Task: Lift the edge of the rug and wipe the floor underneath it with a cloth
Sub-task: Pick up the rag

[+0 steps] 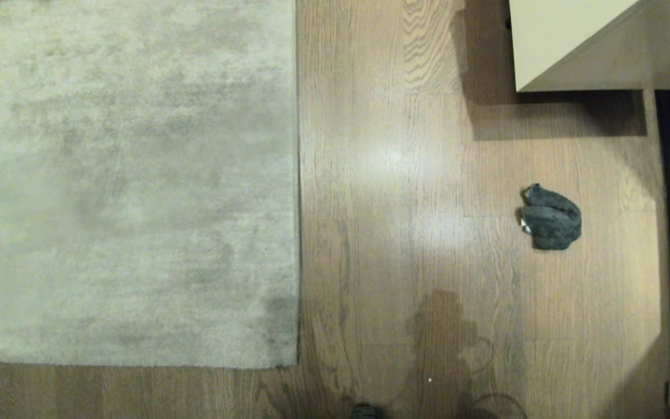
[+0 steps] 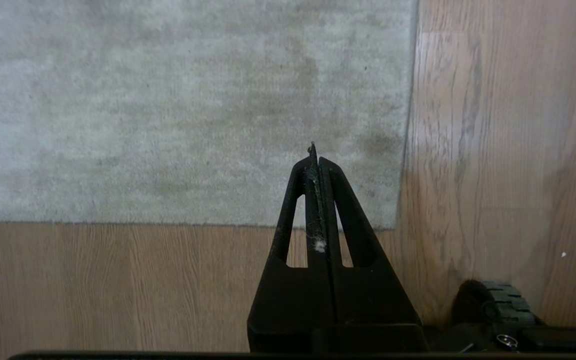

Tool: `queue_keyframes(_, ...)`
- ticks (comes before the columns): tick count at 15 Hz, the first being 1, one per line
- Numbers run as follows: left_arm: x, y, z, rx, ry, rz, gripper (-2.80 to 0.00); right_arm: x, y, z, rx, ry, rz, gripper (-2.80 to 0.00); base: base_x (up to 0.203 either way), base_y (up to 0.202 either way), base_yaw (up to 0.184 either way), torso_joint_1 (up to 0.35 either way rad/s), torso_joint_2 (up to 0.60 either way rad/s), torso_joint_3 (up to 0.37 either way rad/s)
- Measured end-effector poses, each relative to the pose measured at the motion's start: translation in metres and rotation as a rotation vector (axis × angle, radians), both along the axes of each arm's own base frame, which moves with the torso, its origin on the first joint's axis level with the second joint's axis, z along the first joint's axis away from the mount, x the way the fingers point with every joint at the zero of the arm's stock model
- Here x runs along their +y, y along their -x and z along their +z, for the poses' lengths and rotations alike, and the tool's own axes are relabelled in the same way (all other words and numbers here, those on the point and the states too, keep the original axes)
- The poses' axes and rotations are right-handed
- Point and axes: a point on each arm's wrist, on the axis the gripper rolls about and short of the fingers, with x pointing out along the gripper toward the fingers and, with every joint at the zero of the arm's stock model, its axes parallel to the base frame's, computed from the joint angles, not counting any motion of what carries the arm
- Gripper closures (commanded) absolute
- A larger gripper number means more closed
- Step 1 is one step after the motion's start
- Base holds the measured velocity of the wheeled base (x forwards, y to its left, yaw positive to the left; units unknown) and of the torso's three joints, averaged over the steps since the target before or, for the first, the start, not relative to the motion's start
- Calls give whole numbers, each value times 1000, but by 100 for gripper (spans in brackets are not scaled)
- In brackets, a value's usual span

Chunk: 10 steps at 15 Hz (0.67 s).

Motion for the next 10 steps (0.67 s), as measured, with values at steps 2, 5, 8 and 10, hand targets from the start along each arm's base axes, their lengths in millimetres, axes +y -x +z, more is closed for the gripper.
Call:
queue_keyframes(2,0,0,0,0,0,0,0,0,0,0,0,0,0,0,0,0,0,2,-2,-198)
queue_keyframes(5,0,0,0,0,1,0,0,0,0,0,0,0,0,0,0,0,0,0,3,-195)
queue_keyframes(8,0,0,0,0,2,0,0,0,0,0,0,0,0,0,0,0,0,2,3,-191)
queue_keyframes(10,0,0,0,0,2,0,0,0,0,0,0,0,0,0,0,0,0,2,3,-200)
